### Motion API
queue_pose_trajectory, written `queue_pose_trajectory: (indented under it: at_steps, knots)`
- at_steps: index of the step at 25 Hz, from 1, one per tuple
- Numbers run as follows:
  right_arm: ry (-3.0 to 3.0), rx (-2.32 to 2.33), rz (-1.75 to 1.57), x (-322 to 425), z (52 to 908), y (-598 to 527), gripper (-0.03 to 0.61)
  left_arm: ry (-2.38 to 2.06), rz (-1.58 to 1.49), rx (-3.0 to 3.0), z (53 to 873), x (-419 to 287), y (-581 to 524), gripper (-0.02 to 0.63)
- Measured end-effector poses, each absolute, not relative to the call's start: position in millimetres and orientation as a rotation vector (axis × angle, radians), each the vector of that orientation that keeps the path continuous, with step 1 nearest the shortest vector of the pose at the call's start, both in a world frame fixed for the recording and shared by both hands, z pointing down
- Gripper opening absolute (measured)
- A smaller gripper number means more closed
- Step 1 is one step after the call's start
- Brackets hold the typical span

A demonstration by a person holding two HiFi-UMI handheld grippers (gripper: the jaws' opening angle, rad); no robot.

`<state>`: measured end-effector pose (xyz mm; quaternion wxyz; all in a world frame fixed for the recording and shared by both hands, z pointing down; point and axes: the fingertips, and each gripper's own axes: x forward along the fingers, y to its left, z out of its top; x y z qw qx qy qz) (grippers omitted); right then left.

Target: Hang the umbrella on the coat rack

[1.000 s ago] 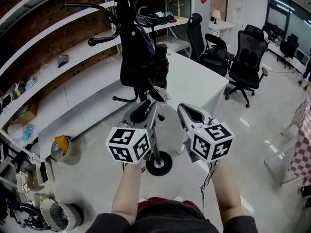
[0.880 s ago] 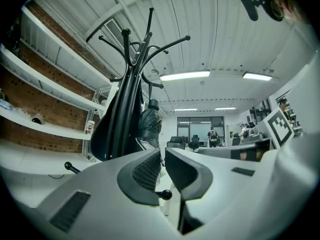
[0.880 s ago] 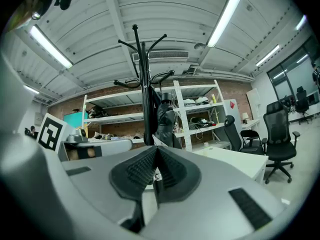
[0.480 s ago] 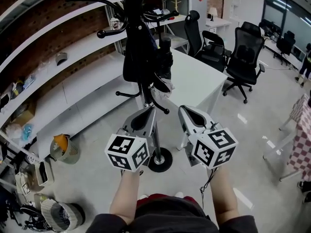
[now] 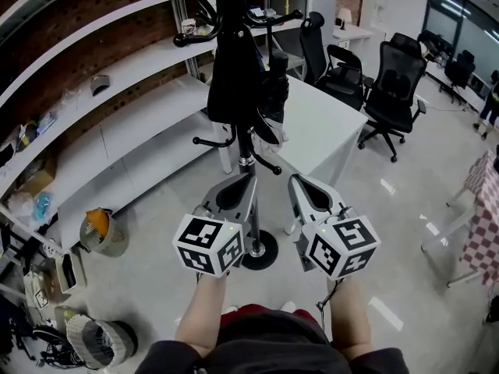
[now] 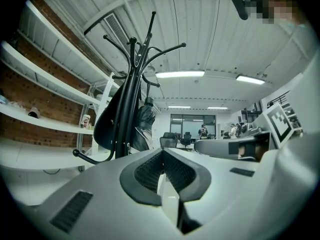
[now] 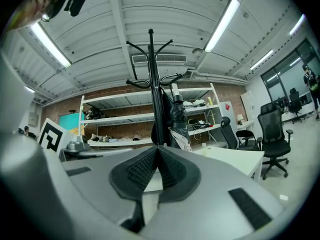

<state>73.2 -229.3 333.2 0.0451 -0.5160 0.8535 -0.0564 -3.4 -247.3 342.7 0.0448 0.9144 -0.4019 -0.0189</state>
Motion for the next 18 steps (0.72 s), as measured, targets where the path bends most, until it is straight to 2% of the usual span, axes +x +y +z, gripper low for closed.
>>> queue_pose_trajectory:
  at_steps: [18]
  knots:
    - [2.597,-1.587,-0.220,32.5,349.7,-216.7,0.017,-1.114,-0.020,2.804,362.4,-20.8,-244.1,0.012]
